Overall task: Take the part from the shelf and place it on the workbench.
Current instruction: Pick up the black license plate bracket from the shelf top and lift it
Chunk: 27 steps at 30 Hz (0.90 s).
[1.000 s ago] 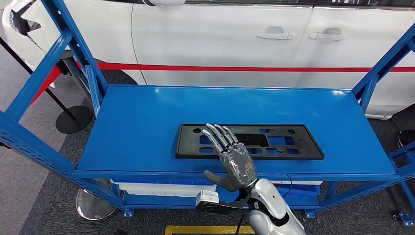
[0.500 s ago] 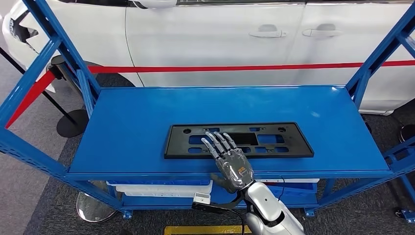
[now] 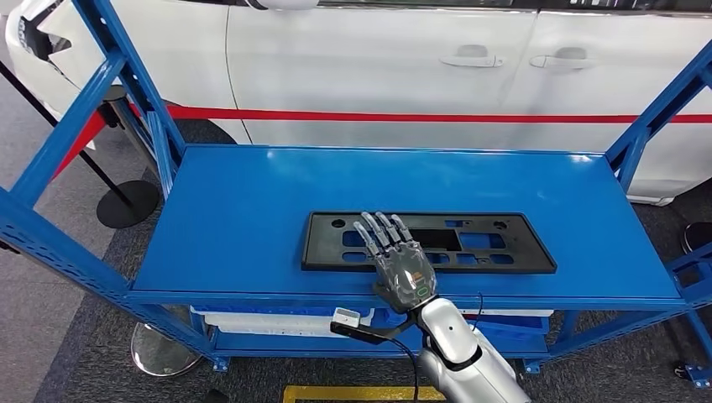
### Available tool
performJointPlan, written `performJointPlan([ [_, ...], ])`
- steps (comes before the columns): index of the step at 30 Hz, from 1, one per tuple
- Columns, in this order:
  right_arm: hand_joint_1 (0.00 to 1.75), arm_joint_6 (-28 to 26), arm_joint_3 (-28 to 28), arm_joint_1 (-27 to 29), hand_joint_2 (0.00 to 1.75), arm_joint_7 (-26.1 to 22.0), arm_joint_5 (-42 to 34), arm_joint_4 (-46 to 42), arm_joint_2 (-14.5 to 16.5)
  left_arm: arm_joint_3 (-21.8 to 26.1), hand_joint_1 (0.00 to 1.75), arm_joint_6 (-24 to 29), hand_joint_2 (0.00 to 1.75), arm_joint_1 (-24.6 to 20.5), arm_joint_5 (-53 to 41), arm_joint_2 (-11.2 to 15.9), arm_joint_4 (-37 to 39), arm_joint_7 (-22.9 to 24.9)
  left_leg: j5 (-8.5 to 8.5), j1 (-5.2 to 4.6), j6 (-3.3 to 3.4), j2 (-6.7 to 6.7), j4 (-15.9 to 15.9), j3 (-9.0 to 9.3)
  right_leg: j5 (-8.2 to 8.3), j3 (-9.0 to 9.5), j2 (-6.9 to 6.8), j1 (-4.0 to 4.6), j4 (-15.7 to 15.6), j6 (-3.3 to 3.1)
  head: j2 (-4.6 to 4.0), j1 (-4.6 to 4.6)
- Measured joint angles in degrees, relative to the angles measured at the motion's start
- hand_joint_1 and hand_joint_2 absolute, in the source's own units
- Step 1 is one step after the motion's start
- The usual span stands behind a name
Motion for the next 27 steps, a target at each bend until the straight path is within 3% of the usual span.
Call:
performJointPlan([
  [2,0.0,-0.3,-0.4,-2.0,1.75,0.3,0.2,1.9,1.0,-0.4,0.0,0.0,0.0,-0.2,-0.1,-0.3,0.0,0.1,0.01,-0.14,-0.4,-0.05,0.0,-0.01,2.42,3.11,0.01,0.33,-6.7,-0.7,-0.01,-0.01],
  [3,0.0,-0.4,-0.7,-2.9,1.75,0.5,0.3,2.9,1.5,-0.5,0.0,-0.1,0.0,-0.3,-0.1,-0.3,0.0,0.2,0.08,-0.17,-0.72,-0.07,-0.1,-0.09,2.59,3.67,0.03,0.52,-8.0,-0.95,-0.01,-0.03],
  [6,0.0,-0.6,-1.3,-5.1,1.75,1.5,0.9,6.0,2.6,-0.7,0.0,-0.1,0.0,-0.5,-0.5,-0.4,0.0,0.4,0.16,-0.16,-1.82,-0.07,-0.3,-0.14,2.84,3.85,0.06,0.57,-9.0,-1.61,0.0,-0.06],
  [8,0.0,-0.9,-1.7,-6.7,1.75,2.8,1.9,8.3,3.4,-0.9,0.0,-0.2,0.0,-0.5,-0.9,-0.4,0.0,0.6,-1.64,-0.18,-2.28,-0.04,2.4,-1.25,3.34,4.29,-0.05,0.26,-10.0,-2.29,0.0,-0.29],
  [9,0.0,-1.0,-1.9,-7.5,1.75,3.6,2.8,9.7,3.7,-1.1,0.0,-0.2,0.0,-0.5,-1.0,-0.3,0.0,0.7,-3.33,-0.11,-2.41,-0.02,5.4,-2.63,3.47,4.43,-0.13,0.2,-10.2,-2.5,0.0,-0.46],
  [11,0.79,-1.0,-2.3,-8.9,1.75,5.4,4.9,12.7,4.0,-1.4,0.0,-0.4,0.0,-0.6,-1.1,-0.4,0.0,0.9,-6.44,-0.05,-2.7,0.0,12.7,-6.12,3.43,4.35,-0.22,0.3,-10.1,-2.72,0.0,-0.67],
  [12,1.23,-1.0,-2.4,-9.5,1.75,6.1,5.7,14.1,4.1,-1.6,0.0,-0.5,0.0,-0.5,-1.1,-0.4,0.0,1.0,-6.78,-0.02,-2.82,0.01,14.8,-7.17,3.35,4.31,-0.26,0.36,-9.9,-2.77,0.0,-0.7],
  [13,1.66,-1.0,-2.6,-10.0,1.75,6.5,6.2,15.3,4.1,-1.7,0.0,-0.6,0.0,-0.5,-1.1,-0.4,0.0,1.1,-5.99,0.0,-2.9,0.01,14.8,-7.22,3.24,4.27,-0.27,0.39,-9.7,-2.76,0.0,-0.69],
  [14,1.75,-0.8,-2.7,-10.5,1.75,6.8,6.5,16.4,4.2,-1.8,0.0,-0.6,0.0,-0.5,-1.1,-0.3,0.0,1.2,-4.19,0.03,-2.91,0.03,12.4,-6.13,3.08,4.27,-0.22,0.37,-9.4,-2.67,0.0,-0.71],
  [15,1.75,-0.4,-2.8,-11.0,1.75,6.8,6.6,17.4,4.2,-1.8,0.0,-0.6,0.0,-0.5,-1.1,-0.3,0.0,1.2,-2.12,0.06,-2.87,0.07,8.5,-4.36,2.85,4.25,-0.17,0.34,-9.1,-2.51,0.0,-0.72],
  [17,1.75,0.6,-3.0,-12.1,1.75,6.8,6.7,19.2,4.4,-1.9,0.0,-0.7,0.0,-0.7,-1.0,-0.2,0.0,1.2,0.08,-0.02,-2.49,0.06,2.2,-1.37,2.39,3.93,-0.03,0.49,-8.3,-1.99,-0.01,-0.83],
  [22,1.75,1.6,-3.5,-13.0,1.75,6.7,6.7,22.1,4.5,-1.9,0.0,-0.8,0.0,-0.7,-0.9,-0.4,0.0,1.2,0.45,-0.12,-0.8,-0.11,0.4,-0.91,1.68,3.16,0.0,0.51,-7.2,-0.66,0.0,-0.64],
  [24,1.75,1.7,-3.7,-13.4,1.75,6.6,6.7,22.8,4.5,-1.9,0.0,-0.8,0.0,-0.8,-0.9,-0.5,0.0,1.2,0.72,0.07,-0.25,-0.04,0.1,-0.93,-1.09,1.06,-0.01,0.28,-2.7,-0.01,0.0,-0.33],
  [26,1.75,2.0,-3.8,-13.7,1.75,6.5,6.7,23.5,4.5,-1.9,0.0,-0.8,0.0,-0.8,-0.9,-0.4,0.0,1.2,0.74,0.06,-0.09,-0.02,0.0,-1.02,-4.44,-2.52,-0.01,0.12,4.7,0.41,0.0,-0.11],
  [27,1.75,2.3,-3.9,-13.7,1.75,6.4,6.6,23.8,4.4,-1.9,0.0,-0.8,0.0,-0.8,-0.9,-0.4,0.0,1.2,0.73,0.06,-0.07,-0.04,0.0,-1.02,-5.06,-3.83,-0.02,0.04,7.3,0.51,0.0,-0.1],
])
